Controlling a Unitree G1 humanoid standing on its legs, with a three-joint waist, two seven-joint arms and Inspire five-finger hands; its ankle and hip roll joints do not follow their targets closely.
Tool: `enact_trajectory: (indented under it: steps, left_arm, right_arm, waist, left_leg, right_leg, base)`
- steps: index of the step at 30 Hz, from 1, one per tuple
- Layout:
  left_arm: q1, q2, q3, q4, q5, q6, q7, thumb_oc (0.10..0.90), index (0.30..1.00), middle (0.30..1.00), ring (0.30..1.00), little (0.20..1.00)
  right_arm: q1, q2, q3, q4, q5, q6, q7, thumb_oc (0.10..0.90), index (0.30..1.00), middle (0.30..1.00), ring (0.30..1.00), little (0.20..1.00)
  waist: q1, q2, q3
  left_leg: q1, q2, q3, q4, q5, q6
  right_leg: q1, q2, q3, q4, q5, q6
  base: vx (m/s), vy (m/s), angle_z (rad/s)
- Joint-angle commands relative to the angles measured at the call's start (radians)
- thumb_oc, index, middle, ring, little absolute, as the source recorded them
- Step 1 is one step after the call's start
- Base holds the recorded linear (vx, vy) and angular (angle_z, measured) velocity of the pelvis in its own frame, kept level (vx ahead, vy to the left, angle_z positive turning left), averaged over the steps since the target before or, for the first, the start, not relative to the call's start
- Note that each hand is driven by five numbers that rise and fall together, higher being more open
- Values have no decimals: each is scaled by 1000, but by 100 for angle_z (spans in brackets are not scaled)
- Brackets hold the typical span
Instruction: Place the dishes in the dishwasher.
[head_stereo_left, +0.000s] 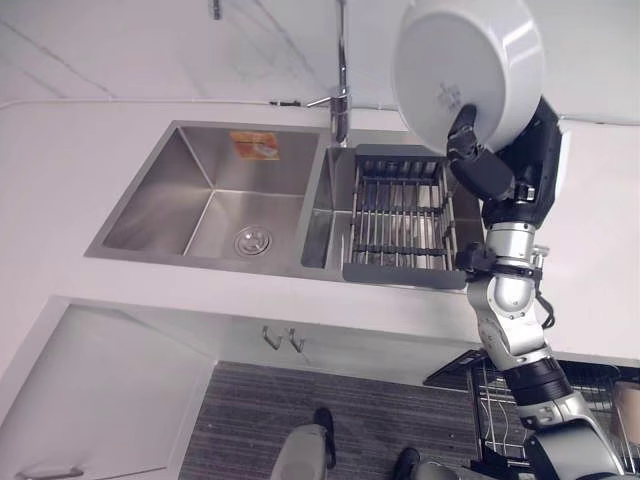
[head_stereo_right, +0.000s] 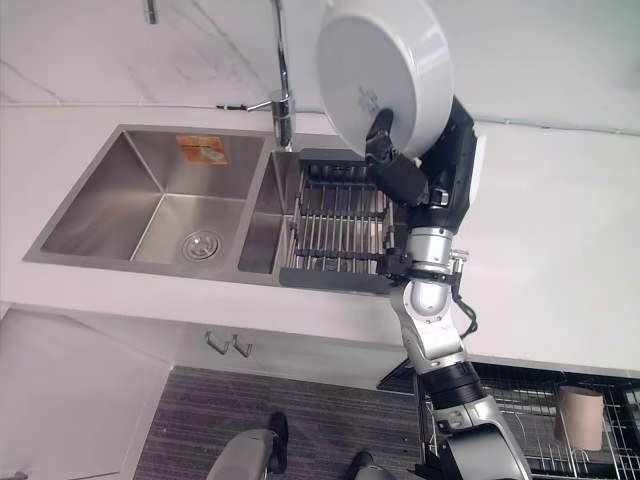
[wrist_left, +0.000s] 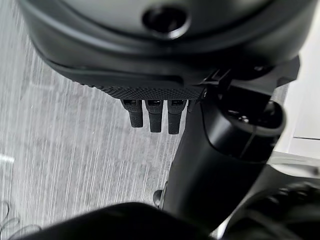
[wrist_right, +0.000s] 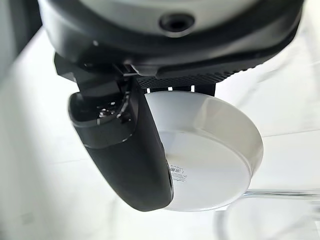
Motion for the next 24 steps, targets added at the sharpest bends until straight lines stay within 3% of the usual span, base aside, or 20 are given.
enact_trajectory:
  steps: [1, 7, 10, 12, 15, 18, 19, 21, 22, 24]
  left_arm:
    - [7, -13, -49, 58, -4, 13, -16, 800, 900, 900, 900, 900]
    - [-2, -10, -52, 67, 6, 29, -12, 800, 900, 900, 900, 900]
    - [14, -5, -47, 37, -54, 20, 19, 800, 900, 900, 900, 900]
    - [16, 1, -33, 16, -86, 22, 22, 800, 900, 900, 900, 900]
    - [15, 12, -6, -7, -123, 18, 43, 800, 900, 900, 900, 900]
    - [11, 23, 11, -12, -150, 20, 38, 800, 900, 900, 900, 900]
    - [9, 24, 23, -14, -179, 19, 41, 800, 900, 900, 900, 900]
    - [11, 21, 33, -13, -178, 21, 39, 800, 900, 900, 900, 900]
    - [24, 10, 40, -22, -192, 20, 61, 800, 900, 900, 900, 900]
    - [31, 5, 43, -31, -177, 18, 74, 800, 900, 900, 900, 900]
  right_arm:
    - [-86, -53, -121, -180, 10, -105, -1, 400, 300, 300, 300, 300]
    - [44, -97, -244, -299, 23, -56, -23, 400, 300, 300, 300, 300]
    - [181, -95, -330, -320, 99, -86, 23, 400, 300, 300, 300, 300]
    - [224, -88, -358, -313, 118, -102, 47, 400, 300, 300, 300, 300]
    - [292, -84, -393, -293, 147, -159, 75, 400, 300, 300, 300, 300]
    - [317, -88, -407, -271, 171, -202, 96, 400, 300, 300, 300, 300]
    - [310, -92, -400, -256, 207, -210, 140, 400, 300, 300, 300, 300]
    - [305, -95, -399, -251, 227, -203, 165, 400, 300, 300, 300, 300]
    - [292, -102, -390, -245, 255, -168, 192, 400, 300, 300, 300, 300]
    - [279, -108, -379, -244, 275, -140, 206, 400, 300, 300, 300, 300]
  waist:
    - [-42, -32, -104]
    - [-120, -46, -111]
    - [-177, -53, -93]
    - [-188, -45, -87]
    - [-186, -27, -83]
    - [-175, -34, -79]
    - [-165, -48, -70]
    - [-154, -60, -64]
    - [-140, -66, -62]
    - [-138, -64, -58]
  left_leg:
    - [10, 2, 35, -5, -128, -16]
    - [56, -7, 89, -5, -171, 14]
    - [72, 19, 140, -5, -192, 32]
    - [70, 43, 171, -5, -191, 35]
    - [61, 66, 197, -5, -203, 43]
    - [28, 86, 226, -5, -174, 40]
    - [9, 102, 247, -5, -142, 20]
    - [0, 110, 252, -5, -122, 0]
    - [-13, 137, 239, -5, -87, -33]
    - [-12, 159, 229, -5, -69, -55]
  right_leg:
    - [54, 0, 15, 8, -88, 29]
    - [8, -3, 59, 8, -43, 58]
    - [-62, -14, 73, 8, 43, 104]
    - [-56, -10, 53, 8, 59, 109]
    - [-10, -5, 44, 28, 43, 104]
    - [35, -12, 49, 8, -3, 84]
    - [39, -30, 54, 8, -59, 78]
    - [40, -38, 57, 8, -87, 71]
    - [44, -37, 63, 8, -110, 61]
    - [40, -30, 65, 8, -117, 51]
  base:
    - [-20, 121, -14]
    - [-9, 103, -34]
    - [-193, 0, -77]
    - [-184, -43, -98]
    - [-202, -99, -66]
    - [-262, -259, -64]
    - [-155, -230, -56]
    - [-124, -297, -77]
    - [-100, -373, -75]
    - [-60, -256, -54]
